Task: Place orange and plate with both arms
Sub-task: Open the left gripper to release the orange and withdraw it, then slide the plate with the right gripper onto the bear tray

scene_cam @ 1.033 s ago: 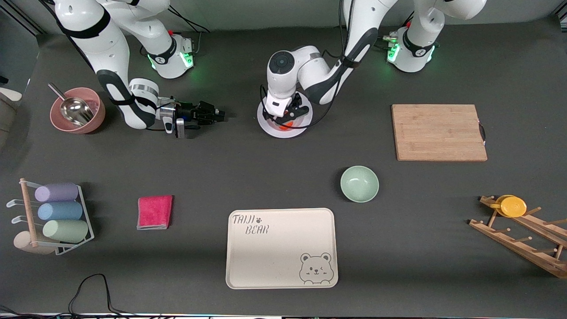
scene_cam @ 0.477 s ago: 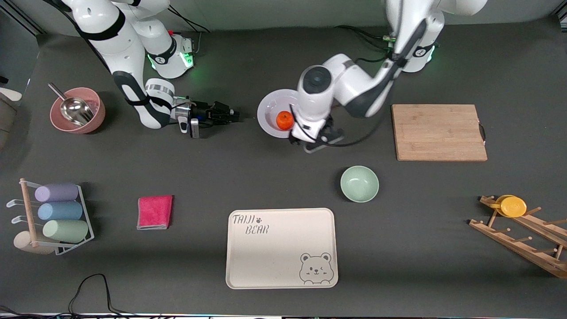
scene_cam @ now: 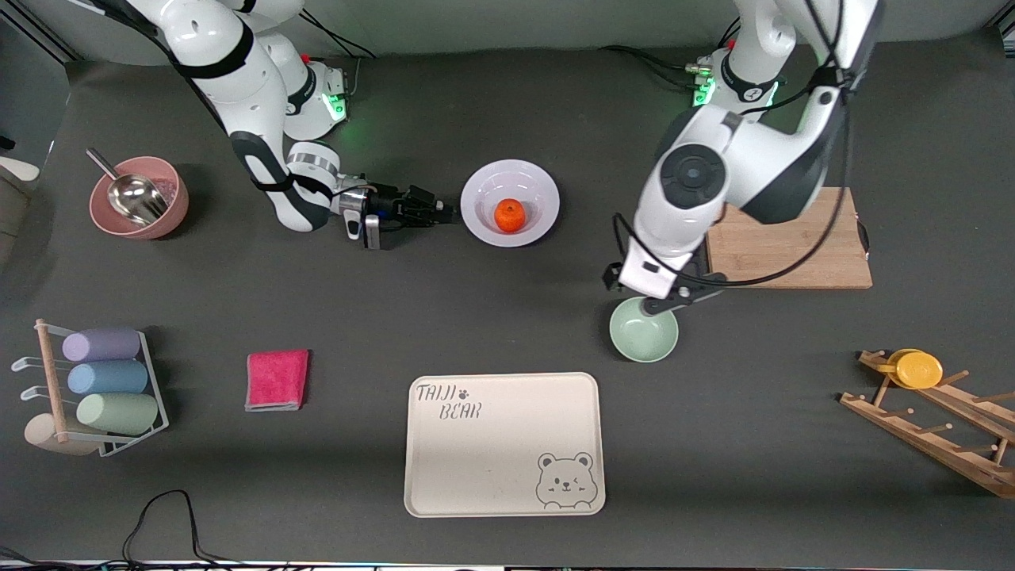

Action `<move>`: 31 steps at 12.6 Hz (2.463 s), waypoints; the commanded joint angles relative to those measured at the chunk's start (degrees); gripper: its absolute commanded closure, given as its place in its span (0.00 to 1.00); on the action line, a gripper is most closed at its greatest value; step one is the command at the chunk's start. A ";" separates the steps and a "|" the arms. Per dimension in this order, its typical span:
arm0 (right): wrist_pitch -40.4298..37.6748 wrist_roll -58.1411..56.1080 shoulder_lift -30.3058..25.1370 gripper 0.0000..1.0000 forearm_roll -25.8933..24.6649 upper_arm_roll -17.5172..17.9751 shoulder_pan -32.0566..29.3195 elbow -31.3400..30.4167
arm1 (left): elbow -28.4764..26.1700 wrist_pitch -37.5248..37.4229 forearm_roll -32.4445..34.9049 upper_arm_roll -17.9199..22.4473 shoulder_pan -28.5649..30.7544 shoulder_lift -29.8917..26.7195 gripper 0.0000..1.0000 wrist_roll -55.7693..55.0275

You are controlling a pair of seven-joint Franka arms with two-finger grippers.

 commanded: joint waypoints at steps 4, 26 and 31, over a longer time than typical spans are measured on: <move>3.06 -1.97 3.61 0.65 5.82 4.04 1.05 4.46 | -0.95 -7.28 -6.60 17.13 -0.87 -7.17 0.00 27.23; 5.44 38.87 -15.32 1.00 -19.55 2.30 -9.92 17.85 | 14.78 -27.59 -5.10 8.19 17.06 -7.35 0.00 35.80; 5.44 50.13 4.80 1.00 -24.94 -2.63 -10.02 49.75 | 14.78 -26.53 -5.10 8.19 17.15 -6.12 0.00 35.89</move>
